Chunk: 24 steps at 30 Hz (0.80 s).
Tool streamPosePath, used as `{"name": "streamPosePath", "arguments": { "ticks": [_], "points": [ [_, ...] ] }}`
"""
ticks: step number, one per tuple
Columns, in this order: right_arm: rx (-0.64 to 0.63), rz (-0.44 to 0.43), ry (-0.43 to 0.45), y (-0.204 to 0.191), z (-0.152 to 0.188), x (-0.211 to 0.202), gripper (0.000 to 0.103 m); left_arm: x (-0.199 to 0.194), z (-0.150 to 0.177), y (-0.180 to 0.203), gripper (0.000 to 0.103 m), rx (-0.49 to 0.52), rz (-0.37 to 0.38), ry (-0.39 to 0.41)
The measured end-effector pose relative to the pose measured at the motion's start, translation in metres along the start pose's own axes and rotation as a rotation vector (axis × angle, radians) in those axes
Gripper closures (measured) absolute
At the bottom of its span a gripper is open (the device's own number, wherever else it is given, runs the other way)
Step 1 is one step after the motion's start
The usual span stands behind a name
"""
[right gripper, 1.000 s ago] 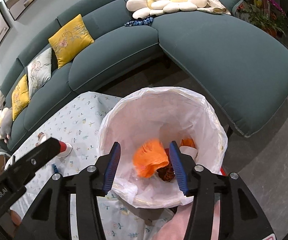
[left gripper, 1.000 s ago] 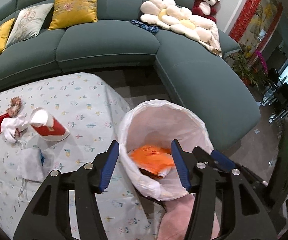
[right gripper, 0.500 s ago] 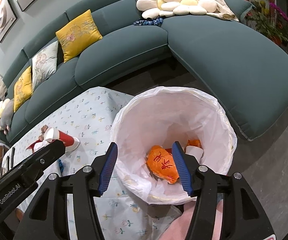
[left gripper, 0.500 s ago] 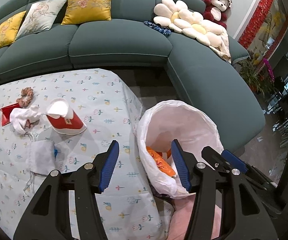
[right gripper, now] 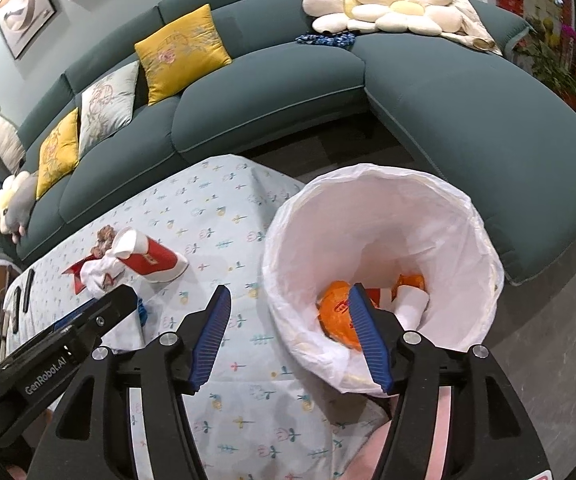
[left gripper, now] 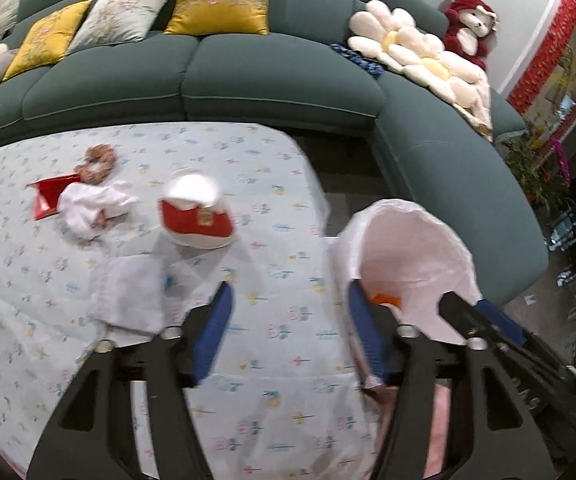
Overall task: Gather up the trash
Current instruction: 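Move both tools back over the table toward the grey pouch and blue tape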
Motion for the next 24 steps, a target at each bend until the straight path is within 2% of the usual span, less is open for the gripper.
{"name": "streamPosePath", "arguments": {
  "ticks": [9, 17, 21, 24],
  "points": [
    [-0.062, -0.014, -0.041, -0.036, 0.017, 0.01, 0.043, 0.0, 0.015, -0.061, 0.036, -0.088, -0.056, -0.016],
    [-0.142, -0.038, -0.091, -0.081, 0.038, 0.025, 0.043, 0.0, 0.037, -0.13, 0.032, -0.193, -0.122, -0.037],
    [-0.185, -0.055, -0.122, -0.109, 0.049, 0.038, 0.043, 0.002, 0.042, -0.156, 0.032, -0.249, -0.126, -0.051],
    [-0.182, -0.061, -0.138, -0.119, 0.054, 0.046, 0.043, 0.007, 0.04, -0.159, 0.03, -0.25, -0.105, -0.062]
  ]
}}
Point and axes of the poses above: each gripper's, at about its wrist camera, not at the fingertips, and x roughly the way its jaws point, y to its right, z to its underside, the point moved 7 cm from there along x, roughly the way its jaws point, and after that the axes turned 1 degree about -z, right-handed, at the moved point
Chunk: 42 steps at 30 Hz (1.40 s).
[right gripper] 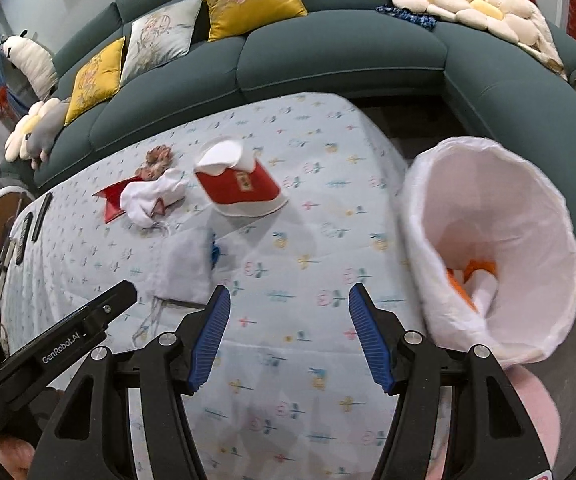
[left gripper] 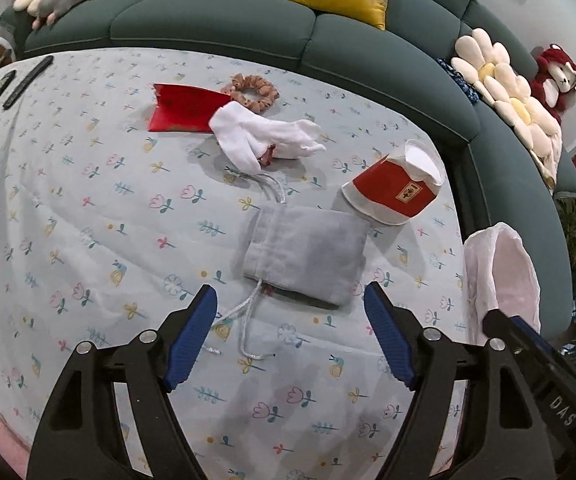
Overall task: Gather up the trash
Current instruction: 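Move both tools back over the table toward the grey pouch and blue tape, then grasp the grey cloth pouch with the left tool while the right tool grasps the blue tape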
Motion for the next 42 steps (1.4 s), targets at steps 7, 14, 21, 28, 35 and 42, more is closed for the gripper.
{"name": "streamPosePath", "arguments": {
  "ticks": [7, 14, 21, 28, 35, 42],
  "points": [
    [-0.002, 0.028, -0.042, 0.001, 0.001, 0.019, 0.043, 0.035, 0.0, 0.019, 0.032, 0.091, 0.009, -0.061],
    [0.023, 0.051, -0.065, 0.01, -0.004, 0.034, 0.043, 0.066, -0.001, 0.023, 0.055, 0.106, 0.023, -0.133],
    [0.024, 0.048, -0.091, 0.001, -0.008, 0.051, 0.043, 0.07, 0.002, 0.013, 0.099, 0.092, 0.073, -0.165],
    [0.018, 0.027, -0.107, -0.017, -0.007, 0.062, 0.043, 0.043, -0.002, -0.008, 0.1, 0.038, 0.099, -0.11],
    [-0.017, -0.001, -0.105, -0.049, -0.015, 0.072, 0.043, 0.021, -0.021, -0.045, 0.1, -0.034, 0.065, -0.04],
    [-0.039, -0.025, -0.12, -0.079, -0.027, 0.093, 0.043, 0.016, -0.044, -0.065, 0.1, -0.051, 0.03, -0.007]
  ]
}}
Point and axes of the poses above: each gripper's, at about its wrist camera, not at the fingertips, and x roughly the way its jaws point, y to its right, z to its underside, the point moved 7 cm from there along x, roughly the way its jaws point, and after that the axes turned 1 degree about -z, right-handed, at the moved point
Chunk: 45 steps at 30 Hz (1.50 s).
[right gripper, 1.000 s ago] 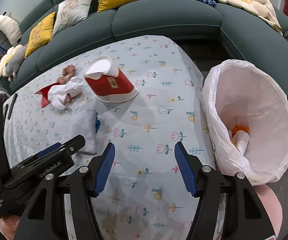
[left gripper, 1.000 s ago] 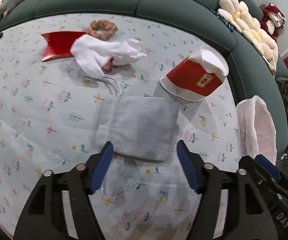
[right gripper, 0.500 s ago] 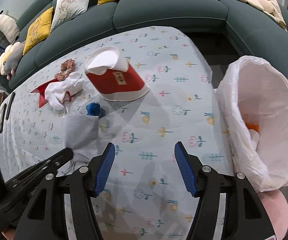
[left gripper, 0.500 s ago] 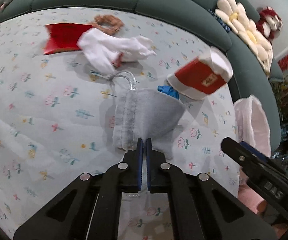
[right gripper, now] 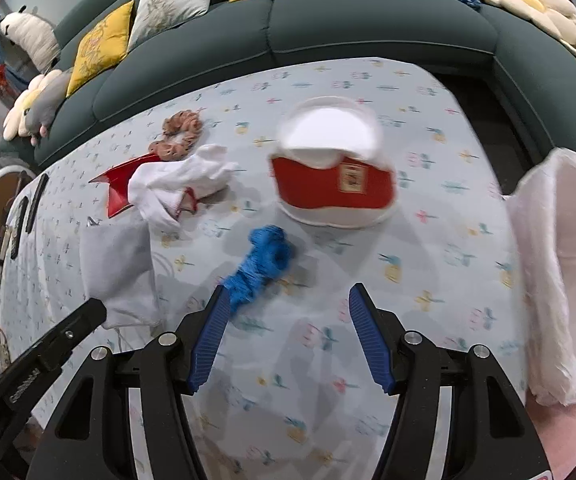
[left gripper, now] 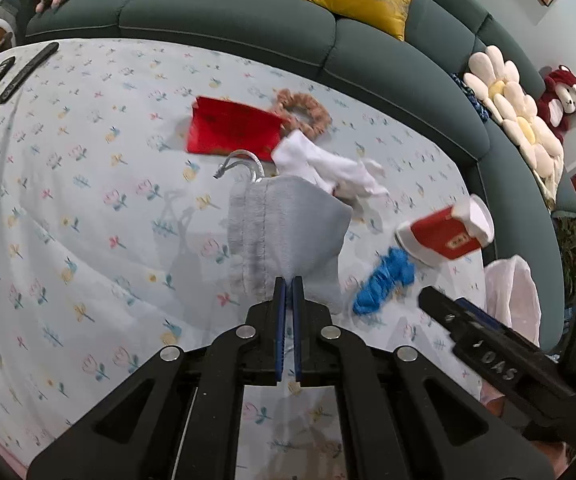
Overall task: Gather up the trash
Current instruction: 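Grasp the grey cloth pouch with the left tool while the right tool grasps the blue tape, then carry the grey pouch and blue tape with both tools over the bin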
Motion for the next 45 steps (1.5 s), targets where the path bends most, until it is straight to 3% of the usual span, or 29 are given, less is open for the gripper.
{"name": "streamPosePath", "arguments": {
  "ticks": [10, 16, 18, 20, 23, 33, 45],
  "points": [
    [0.02, 0.012, -0.066, -0.018, -0.004, 0.042, 0.047, 0.013, -0.011, -0.002, 0.1, 0.01, -0.008, -0.014],
    [-0.018, 0.02, -0.067, -0.023, 0.003, 0.049, 0.062, 0.02, -0.002, 0.001, 0.1, 0.011, 0.0, -0.036],
    [-0.03, 0.018, -0.07, -0.021, 0.007, 0.047, 0.076, 0.02, 0.001, 0.003, 0.1, 0.012, 0.0, -0.04],
    [-0.01, -0.005, -0.08, -0.017, 0.011, 0.045, 0.082, 0.02, 0.006, 0.006, 0.1, 0.015, 0.003, -0.046],
    [0.005, -0.015, -0.087, -0.008, 0.017, 0.039, 0.083, 0.018, 0.013, 0.014, 0.1, 0.028, 0.007, -0.05],
    [0.07, -0.049, -0.016, 0.035, 0.031, -0.015, 0.084, -0.002, 0.037, 0.062, 0.1, 0.087, 0.044, -0.041],
    [0.137, -0.031, 0.149, 0.104, 0.017, -0.096, 0.084, -0.036, 0.049, 0.166, 0.1, 0.281, 0.097, 0.028]
  ]
}}
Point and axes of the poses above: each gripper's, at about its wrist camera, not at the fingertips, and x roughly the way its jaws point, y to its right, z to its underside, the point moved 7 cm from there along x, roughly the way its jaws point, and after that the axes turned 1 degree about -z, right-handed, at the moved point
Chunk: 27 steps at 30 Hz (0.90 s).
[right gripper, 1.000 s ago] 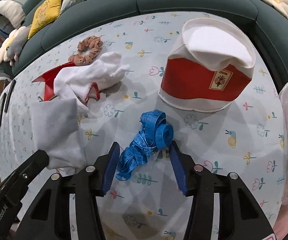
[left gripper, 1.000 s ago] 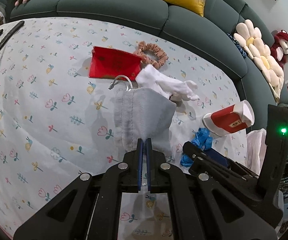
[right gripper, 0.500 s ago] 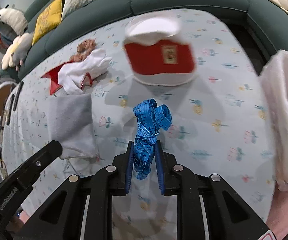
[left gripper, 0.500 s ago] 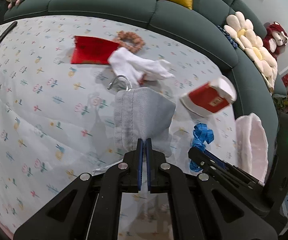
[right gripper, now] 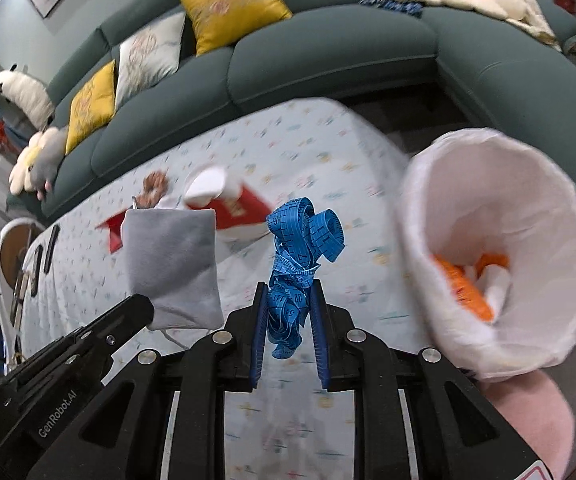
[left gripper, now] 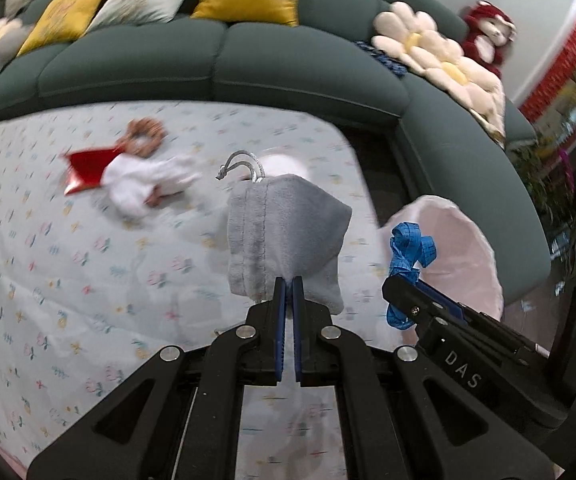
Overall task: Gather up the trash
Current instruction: 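Carry the grey pouch and blue tape with both tools over the bin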
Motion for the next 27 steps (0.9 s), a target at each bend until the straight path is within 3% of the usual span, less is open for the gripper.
{"name": "streamPosePath", "arguments": {
  "ticks": [17, 27],
  "points": [
    [0.102, 0.104, 0.124, 0.125, -0.021, -0.062, 0.084, 0.003, -0.016, 0.151, 0.1, 0.255, 0.098, 0.037],
    [0.172, 0.133, 0.147, 0.173, -0.021, -0.074, 0.084, 0.017, -0.016, 0.203, 0.097, 0.337, 0.147, 0.025]
  ]
}}
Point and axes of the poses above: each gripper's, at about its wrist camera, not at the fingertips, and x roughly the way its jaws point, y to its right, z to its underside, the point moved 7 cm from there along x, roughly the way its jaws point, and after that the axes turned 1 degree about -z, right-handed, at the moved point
